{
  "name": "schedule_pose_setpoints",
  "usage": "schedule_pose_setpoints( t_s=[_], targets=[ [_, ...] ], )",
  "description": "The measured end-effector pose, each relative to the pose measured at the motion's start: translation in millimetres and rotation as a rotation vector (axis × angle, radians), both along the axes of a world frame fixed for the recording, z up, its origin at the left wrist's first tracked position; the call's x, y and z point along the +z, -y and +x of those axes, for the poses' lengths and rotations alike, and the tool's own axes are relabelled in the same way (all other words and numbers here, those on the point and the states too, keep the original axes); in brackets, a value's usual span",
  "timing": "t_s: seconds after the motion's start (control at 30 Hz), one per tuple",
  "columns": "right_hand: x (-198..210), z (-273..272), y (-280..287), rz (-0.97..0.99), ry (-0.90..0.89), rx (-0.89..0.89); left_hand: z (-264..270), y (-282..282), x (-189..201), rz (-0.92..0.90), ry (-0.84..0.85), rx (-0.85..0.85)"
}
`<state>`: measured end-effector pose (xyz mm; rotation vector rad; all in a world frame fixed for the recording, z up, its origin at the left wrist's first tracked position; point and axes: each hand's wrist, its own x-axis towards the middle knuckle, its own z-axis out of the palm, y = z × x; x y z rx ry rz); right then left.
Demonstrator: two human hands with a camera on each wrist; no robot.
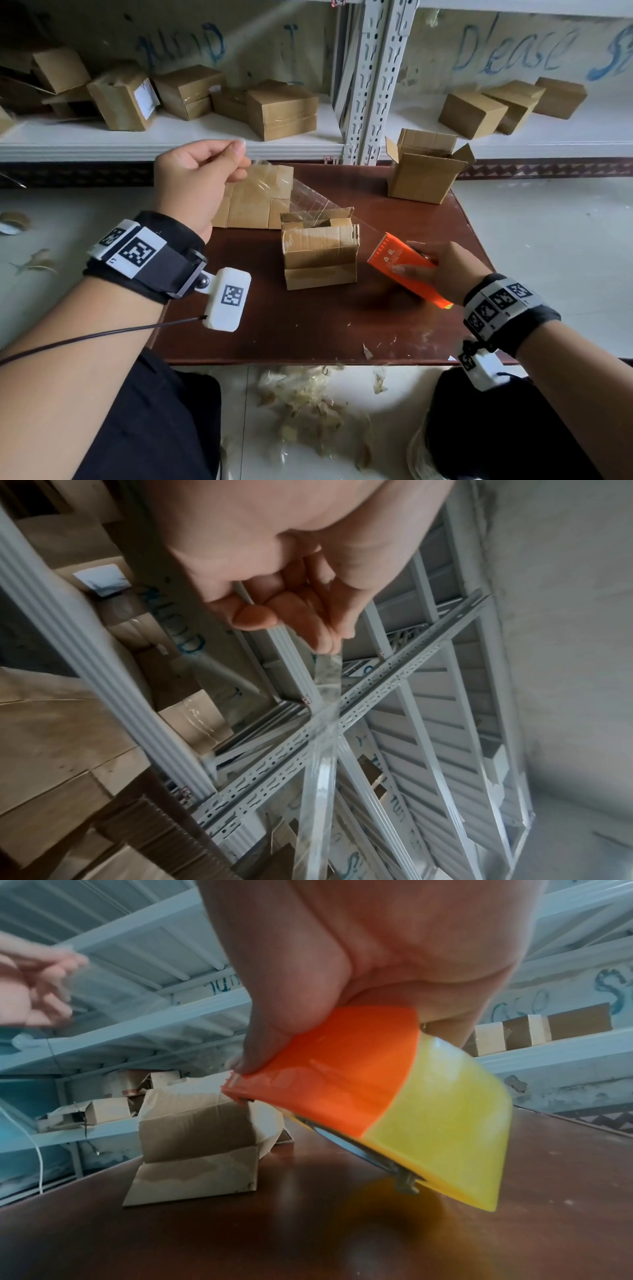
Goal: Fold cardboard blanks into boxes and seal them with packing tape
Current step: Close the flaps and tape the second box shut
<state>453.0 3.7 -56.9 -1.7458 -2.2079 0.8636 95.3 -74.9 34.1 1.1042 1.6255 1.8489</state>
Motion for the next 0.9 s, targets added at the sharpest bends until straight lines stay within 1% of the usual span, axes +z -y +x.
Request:
schedule_pose_setpoints(
  t_s=[0.1, 0.23, 0.33, 0.4, 0.47, 0.57, 0.67, 0.8, 0.87, 0.9],
  targets=[
    [-3.8, -3.5, -3.8, 0.024, 0.065, -0.037, 10.1, 8.1, 5.5, 0.048, -0.042, -0.093],
    [1.9, -12.9, -5.5, 0.020, 0.167, -0.119, 20.4, 13.5, 3.7, 0.132, -0.131, -0.245],
    [2.1, -19.9, -7.4, 0.051, 0.228, -0.132, 25.0, 17.2, 5.2, 0.237, -0.306, -0.348],
    [1.0, -22.9, -9.4, 0.053, 0.258, -0.146, 27.5, 18.2, 6.5, 0.271, -0.426, -0.395],
    [2.4, -26.8, -9.0, 0.049, 0.294, -0.173, 30.4, 18.0, 5.6, 0.294, -0.490, -0.423],
    [2.9, -35.8, -7.1, 0.035, 0.372, -0.209, 39.7, 17.7, 1.2, 0.312, -0.522, -0.472],
    [-0.6, -42.8, -7.2, 0.000, 0.382, -0.246, 49.1, 16.0, -3.2, 0.278, -0.528, -0.507],
    [-0.2, -48.8, -6.5, 0.011, 0.376, -0.269, 57.5, 15.4, -8.0, 0.251, -0.542, -0.518],
    [-3.6, -49.6, -7.7, 0.020, 0.391, -0.272, 62.1, 17.1, -4.9, 0.264, -0.516, -0.525],
    [-6.6, -48.0, -9.5, 0.027, 0.403, -0.289, 62.4, 18.1, 0.0, 0.292, -0.474, -0.518]
  ],
)
